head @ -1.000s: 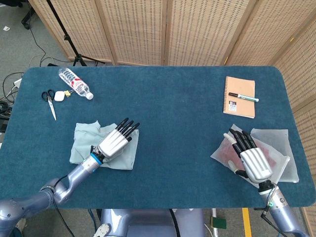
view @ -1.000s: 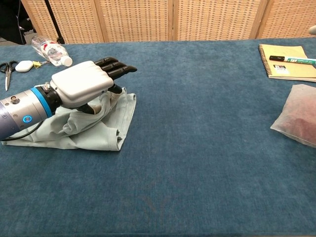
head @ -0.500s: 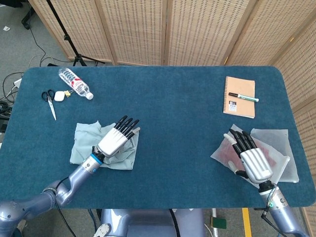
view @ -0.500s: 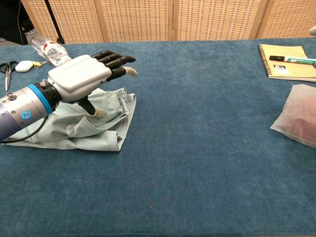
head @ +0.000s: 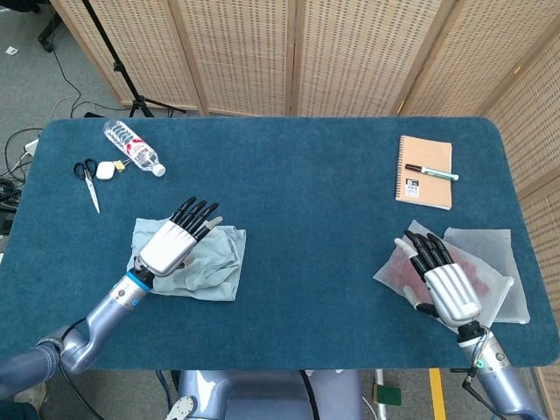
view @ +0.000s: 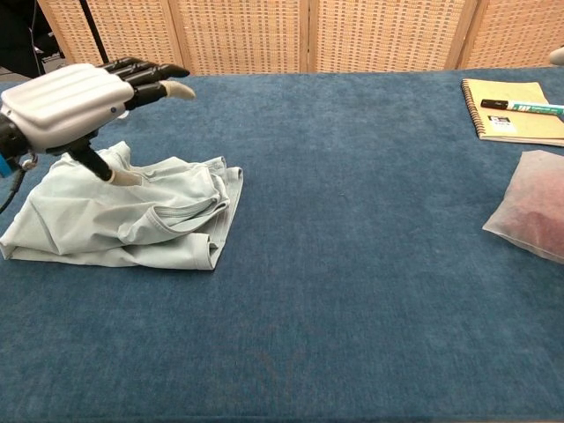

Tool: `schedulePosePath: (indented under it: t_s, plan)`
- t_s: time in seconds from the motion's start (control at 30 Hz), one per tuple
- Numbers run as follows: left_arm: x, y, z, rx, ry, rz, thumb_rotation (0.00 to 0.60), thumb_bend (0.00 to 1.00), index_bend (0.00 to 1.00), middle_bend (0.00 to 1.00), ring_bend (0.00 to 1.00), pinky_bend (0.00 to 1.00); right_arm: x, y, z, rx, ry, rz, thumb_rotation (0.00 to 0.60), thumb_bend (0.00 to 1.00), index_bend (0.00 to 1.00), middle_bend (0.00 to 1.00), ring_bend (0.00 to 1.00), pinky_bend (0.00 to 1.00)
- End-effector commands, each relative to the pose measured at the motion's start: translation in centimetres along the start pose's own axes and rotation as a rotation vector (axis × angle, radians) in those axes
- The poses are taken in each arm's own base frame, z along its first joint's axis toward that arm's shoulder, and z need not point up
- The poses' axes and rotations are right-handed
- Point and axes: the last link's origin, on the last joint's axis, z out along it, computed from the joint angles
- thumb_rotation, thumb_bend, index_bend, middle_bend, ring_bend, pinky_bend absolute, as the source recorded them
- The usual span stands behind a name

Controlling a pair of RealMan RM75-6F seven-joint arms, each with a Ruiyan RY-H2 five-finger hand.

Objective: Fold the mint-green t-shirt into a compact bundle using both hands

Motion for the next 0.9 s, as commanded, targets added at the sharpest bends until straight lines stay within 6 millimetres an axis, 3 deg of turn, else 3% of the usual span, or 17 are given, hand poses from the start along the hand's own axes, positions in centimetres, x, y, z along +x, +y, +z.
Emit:
schedulePosePath:
  t_s: [0.03,0.27,0.9]
  plan:
    - [-0.9,0.1,-0.5,0.008,-0.041,-0.008,0.600,0.13,0.00,0.00,0.00,0.00,0.0,-0.1,0.0,0.002,-0.001,0.001,0.600,0.44,0.00,0.00,0.00,0.00]
    - [-2.5,1.7,0.1,-0.010,-0.071,-0.033,0.600,0.14,0.00,0.00,0.00,0.00,0.2,0.0,-0.1,-0.002,0.005,0.006,0.600,0.44,0.00,0.00,0.00,0.00]
    - [-3.4,7.2,1.2,-0.137,-0.058,-0.072,0.600,0.14,0.00,0.00,0.00,0.00,0.4,0.2,-0.2,-0.001,0.011,0.014,0.600,0.44,0.00,0.00,0.00,0.00]
